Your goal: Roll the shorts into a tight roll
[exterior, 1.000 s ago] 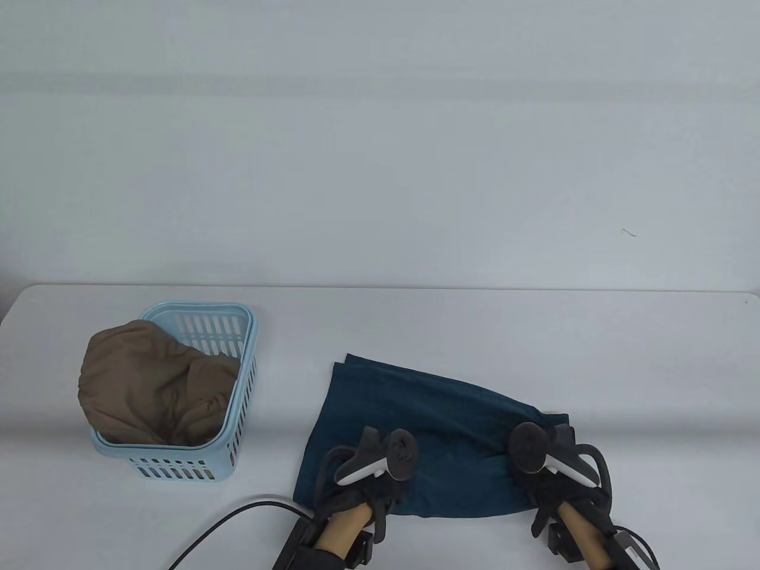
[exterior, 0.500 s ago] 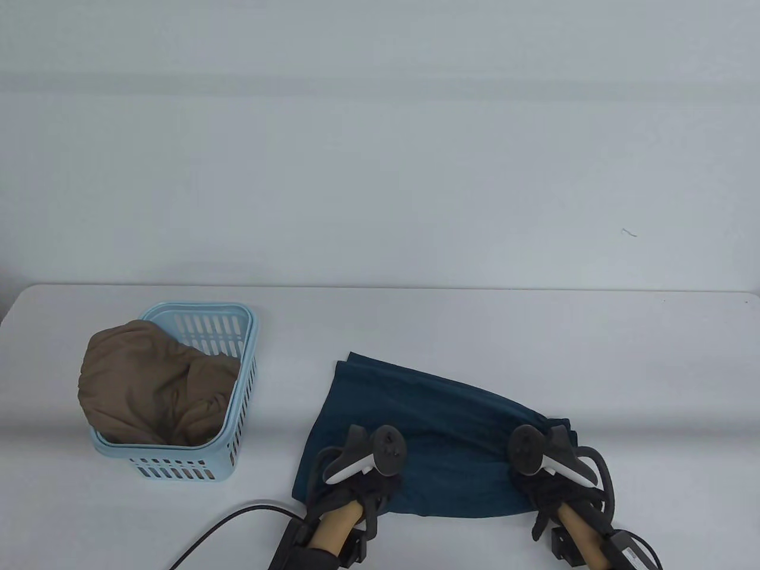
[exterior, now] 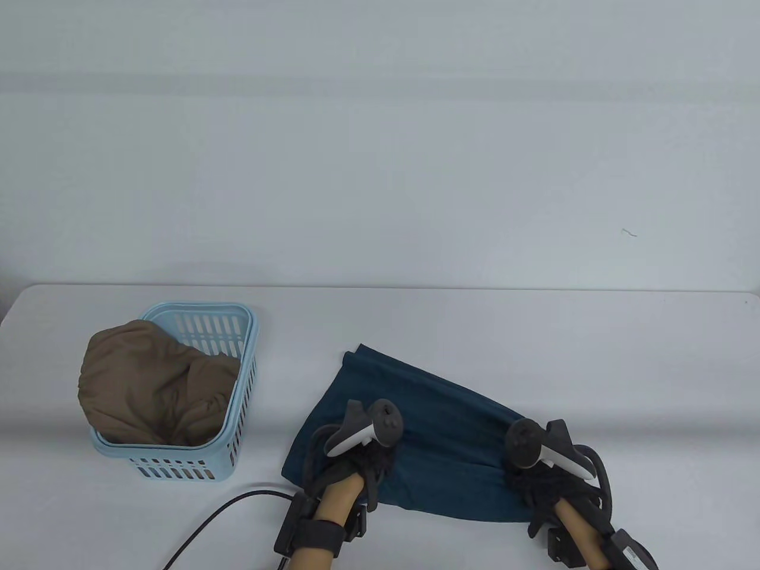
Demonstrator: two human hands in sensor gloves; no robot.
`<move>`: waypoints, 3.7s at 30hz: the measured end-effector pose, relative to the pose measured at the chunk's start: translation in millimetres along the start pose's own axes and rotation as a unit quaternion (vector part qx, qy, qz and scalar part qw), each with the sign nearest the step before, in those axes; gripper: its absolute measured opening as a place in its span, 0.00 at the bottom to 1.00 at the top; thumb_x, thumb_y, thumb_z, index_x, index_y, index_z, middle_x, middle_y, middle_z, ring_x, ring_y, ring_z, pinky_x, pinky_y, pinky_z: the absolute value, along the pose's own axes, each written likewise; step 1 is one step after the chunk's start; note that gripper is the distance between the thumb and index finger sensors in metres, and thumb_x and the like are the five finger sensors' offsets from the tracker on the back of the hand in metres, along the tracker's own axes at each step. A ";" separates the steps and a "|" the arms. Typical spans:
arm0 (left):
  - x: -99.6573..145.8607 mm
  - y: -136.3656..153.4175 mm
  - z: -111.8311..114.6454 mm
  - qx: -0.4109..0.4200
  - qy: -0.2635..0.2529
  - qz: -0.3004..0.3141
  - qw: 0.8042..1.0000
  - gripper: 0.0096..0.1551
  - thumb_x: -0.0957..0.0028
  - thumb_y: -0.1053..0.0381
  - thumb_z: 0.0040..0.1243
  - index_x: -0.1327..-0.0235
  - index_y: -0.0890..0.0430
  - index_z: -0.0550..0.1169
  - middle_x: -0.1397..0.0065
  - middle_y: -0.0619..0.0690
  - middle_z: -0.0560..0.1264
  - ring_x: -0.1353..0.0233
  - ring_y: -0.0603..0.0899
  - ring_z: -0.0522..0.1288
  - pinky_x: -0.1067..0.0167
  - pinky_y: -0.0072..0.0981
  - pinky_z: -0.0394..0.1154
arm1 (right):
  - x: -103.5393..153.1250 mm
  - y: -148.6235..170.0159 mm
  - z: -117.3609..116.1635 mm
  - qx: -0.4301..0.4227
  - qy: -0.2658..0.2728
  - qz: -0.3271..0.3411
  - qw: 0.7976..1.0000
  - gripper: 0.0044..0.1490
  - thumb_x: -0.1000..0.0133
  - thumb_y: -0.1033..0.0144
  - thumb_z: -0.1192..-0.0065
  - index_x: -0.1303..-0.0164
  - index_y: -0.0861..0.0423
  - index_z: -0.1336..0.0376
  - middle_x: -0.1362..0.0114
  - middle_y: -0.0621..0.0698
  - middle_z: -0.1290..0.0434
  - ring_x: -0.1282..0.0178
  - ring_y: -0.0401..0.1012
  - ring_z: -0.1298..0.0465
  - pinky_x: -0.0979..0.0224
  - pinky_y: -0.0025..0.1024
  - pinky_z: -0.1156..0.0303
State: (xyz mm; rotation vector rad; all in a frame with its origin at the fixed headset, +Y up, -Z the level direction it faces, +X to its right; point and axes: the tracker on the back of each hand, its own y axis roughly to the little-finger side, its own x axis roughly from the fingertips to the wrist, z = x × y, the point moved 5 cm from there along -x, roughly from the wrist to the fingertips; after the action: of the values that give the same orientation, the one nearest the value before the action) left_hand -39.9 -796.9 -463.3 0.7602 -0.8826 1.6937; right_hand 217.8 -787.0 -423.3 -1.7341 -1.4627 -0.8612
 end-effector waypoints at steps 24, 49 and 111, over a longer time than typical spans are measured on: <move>-43.9 -16.5 -19.1 -0.087 0.018 -0.050 0.995 0.28 0.42 0.45 0.51 0.36 0.59 0.67 0.18 0.58 0.56 0.18 0.71 0.55 0.30 0.76 0.45 | 3.8 -30.1 -14.8 -0.069 -0.099 0.087 0.989 0.32 0.39 0.58 0.52 0.26 0.59 0.42 0.27 0.64 0.43 0.31 0.56 0.37 0.29 0.51 0.38; -84.5 -23.4 -28.9 -0.196 0.051 -0.084 0.976 0.36 0.46 0.46 0.52 0.31 0.58 0.56 0.16 0.60 0.43 0.16 0.71 0.44 0.30 0.78 0.38 | 1.0 -73.6 -28.9 -0.095 -0.107 0.147 0.979 0.34 0.39 0.58 0.52 0.24 0.59 0.46 0.29 0.65 0.44 0.37 0.54 0.35 0.33 0.47 0.35; 96.4 -79.6 77.7 -0.217 0.001 0.226 0.950 0.48 0.49 0.46 0.56 0.26 0.60 0.46 0.22 0.64 0.49 0.26 0.67 0.56 0.30 0.74 0.50 | 58.3 -100.4 -44.2 0.143 0.106 0.196 0.964 0.40 0.47 0.58 0.39 0.26 0.56 0.48 0.25 0.57 0.39 0.28 0.54 0.33 0.25 0.58 0.41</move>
State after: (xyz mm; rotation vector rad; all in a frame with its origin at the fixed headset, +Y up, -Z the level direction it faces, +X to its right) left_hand 16.3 -799.2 -327.2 0.2636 -1.4497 1.7897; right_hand 124.6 -782.0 -341.4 -1.5828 -1.0000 -0.5722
